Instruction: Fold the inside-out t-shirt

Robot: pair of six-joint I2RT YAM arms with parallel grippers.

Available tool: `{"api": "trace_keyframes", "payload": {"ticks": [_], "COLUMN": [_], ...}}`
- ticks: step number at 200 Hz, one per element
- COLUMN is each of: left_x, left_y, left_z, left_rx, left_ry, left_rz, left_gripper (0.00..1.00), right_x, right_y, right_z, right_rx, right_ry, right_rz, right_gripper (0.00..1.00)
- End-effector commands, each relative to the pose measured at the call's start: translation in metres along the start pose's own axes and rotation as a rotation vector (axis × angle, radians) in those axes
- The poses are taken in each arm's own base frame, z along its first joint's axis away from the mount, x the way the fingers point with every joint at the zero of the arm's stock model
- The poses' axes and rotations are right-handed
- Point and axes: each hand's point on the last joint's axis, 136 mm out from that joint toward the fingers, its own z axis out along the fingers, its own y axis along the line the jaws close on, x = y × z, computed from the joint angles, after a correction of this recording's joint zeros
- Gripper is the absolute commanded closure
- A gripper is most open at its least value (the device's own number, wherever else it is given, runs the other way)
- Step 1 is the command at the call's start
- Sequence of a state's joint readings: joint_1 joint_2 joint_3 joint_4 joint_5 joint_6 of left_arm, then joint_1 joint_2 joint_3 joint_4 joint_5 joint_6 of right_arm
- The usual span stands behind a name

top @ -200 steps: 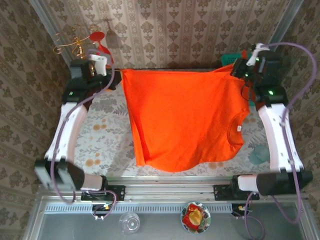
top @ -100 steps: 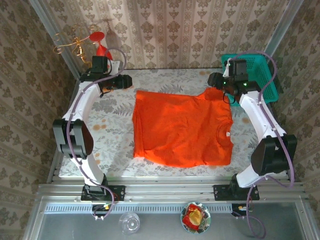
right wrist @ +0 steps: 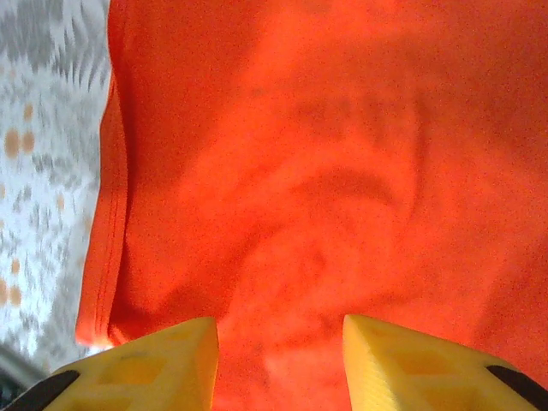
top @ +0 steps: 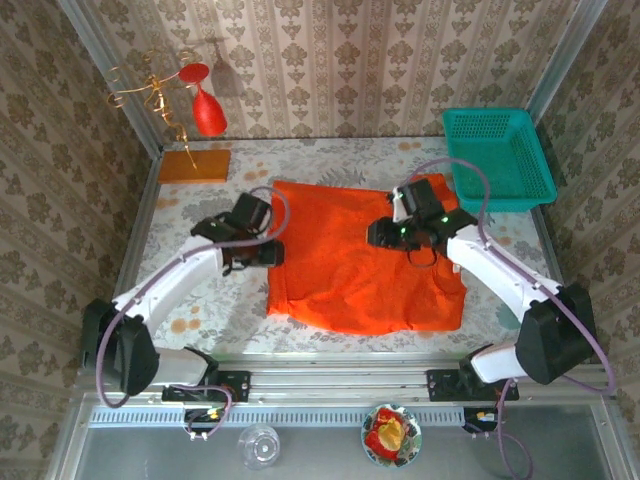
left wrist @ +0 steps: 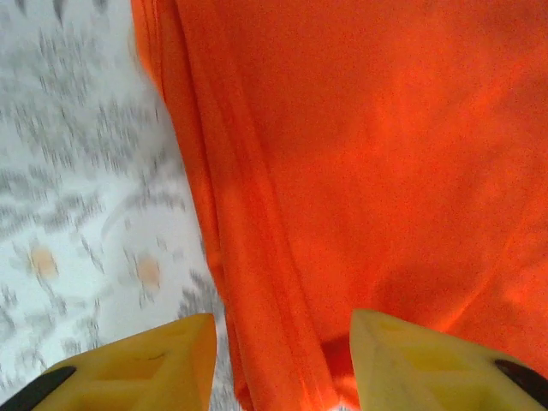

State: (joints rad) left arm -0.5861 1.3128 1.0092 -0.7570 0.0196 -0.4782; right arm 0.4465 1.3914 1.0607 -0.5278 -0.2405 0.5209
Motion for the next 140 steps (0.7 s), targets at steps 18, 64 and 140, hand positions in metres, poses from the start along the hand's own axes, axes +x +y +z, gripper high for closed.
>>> {"api": "trace_keyframes", "payload": {"ticks": [18,64,140], "left_x": [0.050,0.088,0.110], "left_y": [-0.002,-0.024,-0.020], "left_z": [0.001,0.029,0.060], "left_rx": [-0.159,-0.176,-0.243], "left_ry": [0.022,0.113,0.180], "left_rz": [-0.134,-0.140,-0.152], "left_gripper": [0.57,0.75,0.67], "right_x": [0.044,0.096,0.155], "right_y": [0.041,0.071,0.103], "right_z": [0.006,0.033,0.080], "right_rx": [-0.090,-0.221,-0.323], "right_ry": [0.066,0.180,0.381], "right_rz": [0.022,0.044,0.038], "right_gripper": [0.60,0.61,0.62]}}
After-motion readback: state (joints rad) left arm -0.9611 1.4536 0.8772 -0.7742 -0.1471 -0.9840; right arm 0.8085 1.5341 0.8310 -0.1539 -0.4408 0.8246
